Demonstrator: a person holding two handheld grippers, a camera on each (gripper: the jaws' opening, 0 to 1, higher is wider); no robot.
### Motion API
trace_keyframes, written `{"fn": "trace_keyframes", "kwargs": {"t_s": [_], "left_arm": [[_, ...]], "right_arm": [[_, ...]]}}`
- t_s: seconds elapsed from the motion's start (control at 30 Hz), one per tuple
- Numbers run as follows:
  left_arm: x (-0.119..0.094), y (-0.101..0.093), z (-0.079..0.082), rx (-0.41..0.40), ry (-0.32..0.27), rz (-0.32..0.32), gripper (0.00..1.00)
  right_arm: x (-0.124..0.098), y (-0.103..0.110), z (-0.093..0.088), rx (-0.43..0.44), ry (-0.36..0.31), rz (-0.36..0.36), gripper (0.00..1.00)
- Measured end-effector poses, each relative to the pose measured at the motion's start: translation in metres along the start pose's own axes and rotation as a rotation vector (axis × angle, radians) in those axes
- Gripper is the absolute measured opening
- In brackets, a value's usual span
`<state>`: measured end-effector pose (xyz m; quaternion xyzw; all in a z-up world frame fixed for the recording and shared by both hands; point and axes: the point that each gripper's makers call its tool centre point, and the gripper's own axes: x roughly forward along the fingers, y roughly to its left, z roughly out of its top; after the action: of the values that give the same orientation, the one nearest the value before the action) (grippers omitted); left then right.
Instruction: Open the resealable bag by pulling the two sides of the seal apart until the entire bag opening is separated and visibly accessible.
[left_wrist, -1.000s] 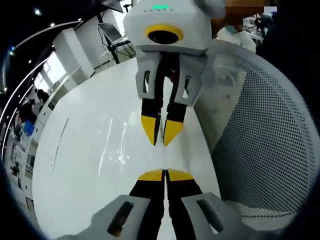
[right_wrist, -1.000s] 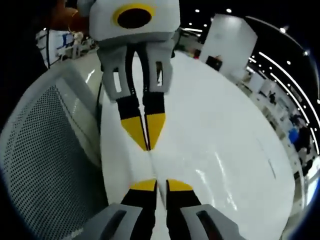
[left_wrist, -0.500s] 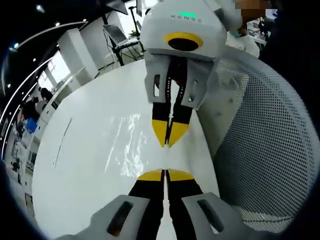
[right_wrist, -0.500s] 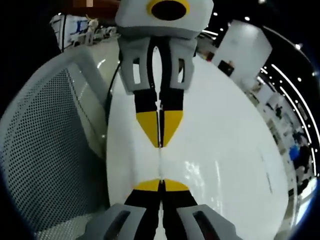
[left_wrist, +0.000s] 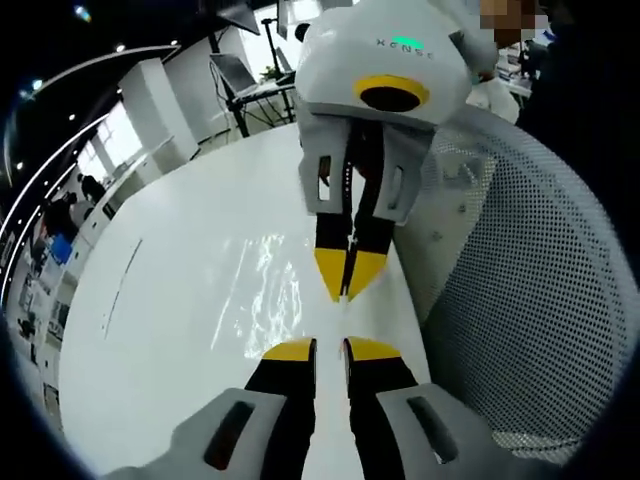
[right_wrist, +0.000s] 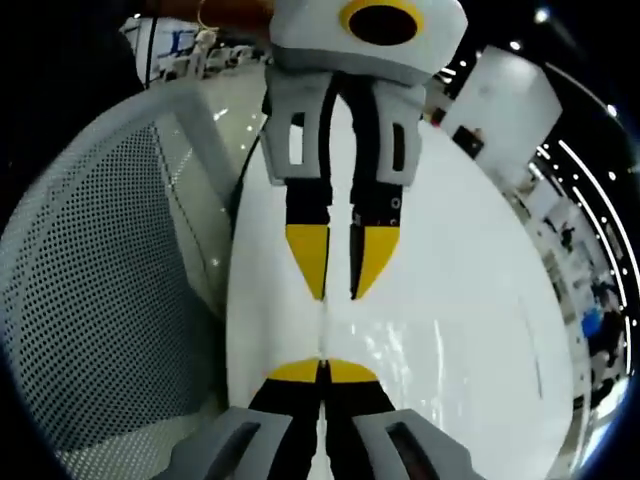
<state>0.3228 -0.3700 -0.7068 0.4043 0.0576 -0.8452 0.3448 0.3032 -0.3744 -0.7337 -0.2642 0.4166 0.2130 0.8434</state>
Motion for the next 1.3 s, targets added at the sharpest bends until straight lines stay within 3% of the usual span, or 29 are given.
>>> {"fn": "trace_keyframes", "kwargs": {"t_s": [0.13, 0.3, 0.63, 0.77, 0.97, 1.0, 1.3], "left_arm": [[0.001, -0.008, 0.005, -0.008, -0.015, -0.055, 0.08], [0.007, -0.011, -0.002, 0.032, 0.027, -0.061, 0.08], [0.01, -0.015, 0.004, -0.003, -0.004, -0.095, 0.0], [0.013, -0.018, 0.002, 0.009, 0.014, -0.108, 0.0], [0.015, -0.017, 0.001, -0.007, 0.027, -0.083, 0.0], [0.015, -0.017, 0.001, -0.01, 0.028, -0.081, 0.0], [0.017, -0.02, 0.0, -0.008, 0.045, -0.089, 0.0]], "right_arm": [[-0.001, -0.001, 0.0, 0.002, -0.003, -0.002, 0.0], [-0.004, 0.0, 0.0, -0.003, -0.009, 0.0, 0.0], [-0.004, 0.007, 0.007, -0.018, -0.028, 0.013, 0.0], [-0.004, 0.008, 0.008, -0.038, -0.024, 0.015, 0.0], [-0.003, 0.01, 0.009, -0.012, -0.029, 0.012, 0.0], [-0.003, 0.01, 0.01, -0.008, -0.033, 0.01, 0.04], [-0.005, 0.011, 0.018, -0.032, -0.041, 0.006, 0.05]]}}
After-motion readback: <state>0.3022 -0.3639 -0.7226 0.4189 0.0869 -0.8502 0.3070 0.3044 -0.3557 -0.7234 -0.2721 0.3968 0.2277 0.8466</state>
